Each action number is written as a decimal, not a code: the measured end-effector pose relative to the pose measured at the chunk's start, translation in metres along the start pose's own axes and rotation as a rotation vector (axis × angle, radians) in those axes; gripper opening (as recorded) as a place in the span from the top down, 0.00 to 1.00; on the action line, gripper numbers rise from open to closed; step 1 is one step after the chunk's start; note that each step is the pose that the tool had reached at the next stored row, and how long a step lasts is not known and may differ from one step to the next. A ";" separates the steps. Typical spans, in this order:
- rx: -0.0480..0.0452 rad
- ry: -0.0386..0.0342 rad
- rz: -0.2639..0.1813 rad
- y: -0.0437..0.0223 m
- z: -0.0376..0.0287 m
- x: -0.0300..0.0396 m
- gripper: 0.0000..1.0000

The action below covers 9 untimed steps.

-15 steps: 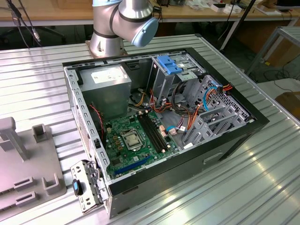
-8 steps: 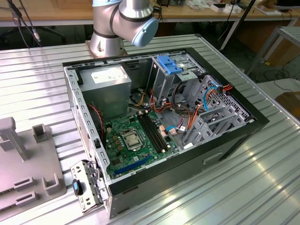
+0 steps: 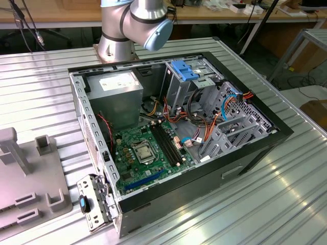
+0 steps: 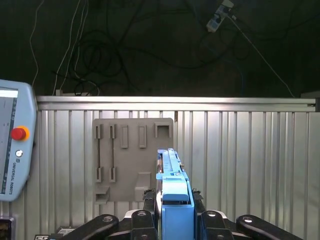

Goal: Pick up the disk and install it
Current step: 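Pick up the disk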

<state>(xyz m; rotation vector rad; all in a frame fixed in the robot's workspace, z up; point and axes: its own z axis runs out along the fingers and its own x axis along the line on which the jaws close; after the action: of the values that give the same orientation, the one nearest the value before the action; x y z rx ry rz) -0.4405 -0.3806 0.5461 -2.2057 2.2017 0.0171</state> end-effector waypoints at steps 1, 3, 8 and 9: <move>0.0000 0.0000 0.000 -0.0017 0.0000 0.0000 0.63; 0.0001 0.0000 0.000 -0.0065 0.0001 0.0000 0.63; 0.0000 0.0000 0.000 -0.0166 0.0002 0.0000 0.63; 0.0001 0.0000 0.000 -0.0199 0.0003 0.0000 0.63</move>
<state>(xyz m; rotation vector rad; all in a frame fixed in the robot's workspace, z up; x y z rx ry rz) -0.4207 -0.3806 0.5460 -2.2056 2.2017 0.0171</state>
